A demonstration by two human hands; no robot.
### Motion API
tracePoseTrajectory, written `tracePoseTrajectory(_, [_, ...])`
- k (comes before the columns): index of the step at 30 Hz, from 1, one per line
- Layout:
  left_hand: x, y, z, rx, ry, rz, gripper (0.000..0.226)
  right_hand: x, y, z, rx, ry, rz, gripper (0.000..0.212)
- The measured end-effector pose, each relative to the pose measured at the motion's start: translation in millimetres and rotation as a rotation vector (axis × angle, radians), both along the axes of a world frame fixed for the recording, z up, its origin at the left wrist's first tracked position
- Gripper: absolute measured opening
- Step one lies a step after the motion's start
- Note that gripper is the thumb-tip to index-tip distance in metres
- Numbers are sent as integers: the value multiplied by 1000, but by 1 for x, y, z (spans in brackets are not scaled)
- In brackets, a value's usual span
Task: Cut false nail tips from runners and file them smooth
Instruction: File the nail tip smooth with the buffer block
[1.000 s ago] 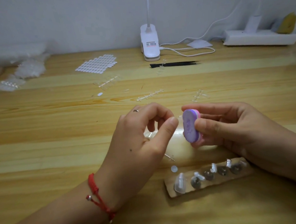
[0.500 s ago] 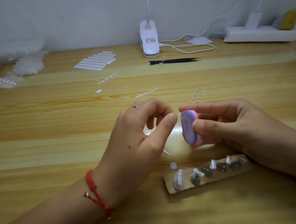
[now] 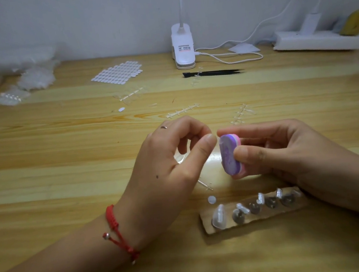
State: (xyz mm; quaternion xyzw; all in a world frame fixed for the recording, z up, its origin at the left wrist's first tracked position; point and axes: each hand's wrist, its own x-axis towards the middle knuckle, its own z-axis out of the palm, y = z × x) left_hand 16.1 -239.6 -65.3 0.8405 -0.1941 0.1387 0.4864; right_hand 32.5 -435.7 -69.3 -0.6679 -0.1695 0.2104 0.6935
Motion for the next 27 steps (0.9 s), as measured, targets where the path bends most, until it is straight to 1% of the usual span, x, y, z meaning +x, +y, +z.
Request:
tracePoseTrajectory(7, [0,0,-1,33,-2,-36,12,-3,2,1,9,-24,-72,39])
tracePoseTrajectory(12, [1,1,-1,-5,-20,12,11,-6,5,6,-54,-39,-32,39])
tracePoseTrajectory(17, [2,1,-1,-29,9,20,10,-5,5,4,-28,-42,-85,38])
tracePoseTrajectory(19, [2,1,-1,-44,18,22,9,-5,4,3,-14,-34,-97,40])
tracePoseTrajectory(23, [1,0,-1,-25,42,-16,10,-5,4,3,-18,-33,-86,40])
tracePoseTrajectory(27, [1,1,0,-47,69,-40,11,-5,5,4,-26,-35,-103,42])
